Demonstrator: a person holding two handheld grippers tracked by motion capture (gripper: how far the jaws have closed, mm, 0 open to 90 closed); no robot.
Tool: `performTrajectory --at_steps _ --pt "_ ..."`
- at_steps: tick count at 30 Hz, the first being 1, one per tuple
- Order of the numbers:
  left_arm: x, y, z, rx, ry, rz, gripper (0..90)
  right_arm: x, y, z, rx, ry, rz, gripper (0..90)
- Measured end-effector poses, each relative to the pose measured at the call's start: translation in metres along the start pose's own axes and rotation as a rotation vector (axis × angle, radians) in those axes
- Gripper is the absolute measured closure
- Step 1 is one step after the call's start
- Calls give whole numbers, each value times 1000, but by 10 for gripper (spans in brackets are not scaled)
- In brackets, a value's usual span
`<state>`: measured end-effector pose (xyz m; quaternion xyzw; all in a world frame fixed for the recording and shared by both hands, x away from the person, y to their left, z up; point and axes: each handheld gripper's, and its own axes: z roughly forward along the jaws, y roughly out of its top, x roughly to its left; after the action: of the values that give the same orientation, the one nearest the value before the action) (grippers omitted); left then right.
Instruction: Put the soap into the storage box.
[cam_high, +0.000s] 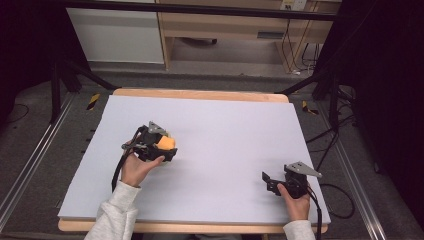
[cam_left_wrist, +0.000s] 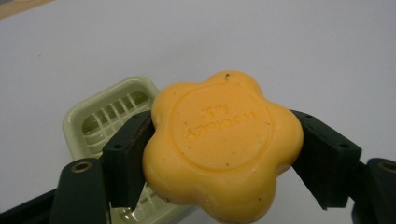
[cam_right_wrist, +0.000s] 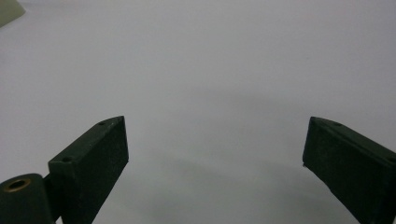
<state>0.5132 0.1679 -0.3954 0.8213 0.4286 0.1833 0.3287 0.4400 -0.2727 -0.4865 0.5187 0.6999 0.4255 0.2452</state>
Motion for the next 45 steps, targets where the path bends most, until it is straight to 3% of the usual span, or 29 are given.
performTrajectory --at_steps 16,22,32,45 --pt "21 -4 11 32 43 -26 261 0 0 0 1 2 0 74" --pt "31 -8 15 30 59 -54 261 1 0 0 3 2 -2 74" --pt "35 -12 26 58 79 -60 261 0 0 0 2 5 1 74" --pt "40 -17 37 71 69 -76 261 1 0 0 5 3 0 74"
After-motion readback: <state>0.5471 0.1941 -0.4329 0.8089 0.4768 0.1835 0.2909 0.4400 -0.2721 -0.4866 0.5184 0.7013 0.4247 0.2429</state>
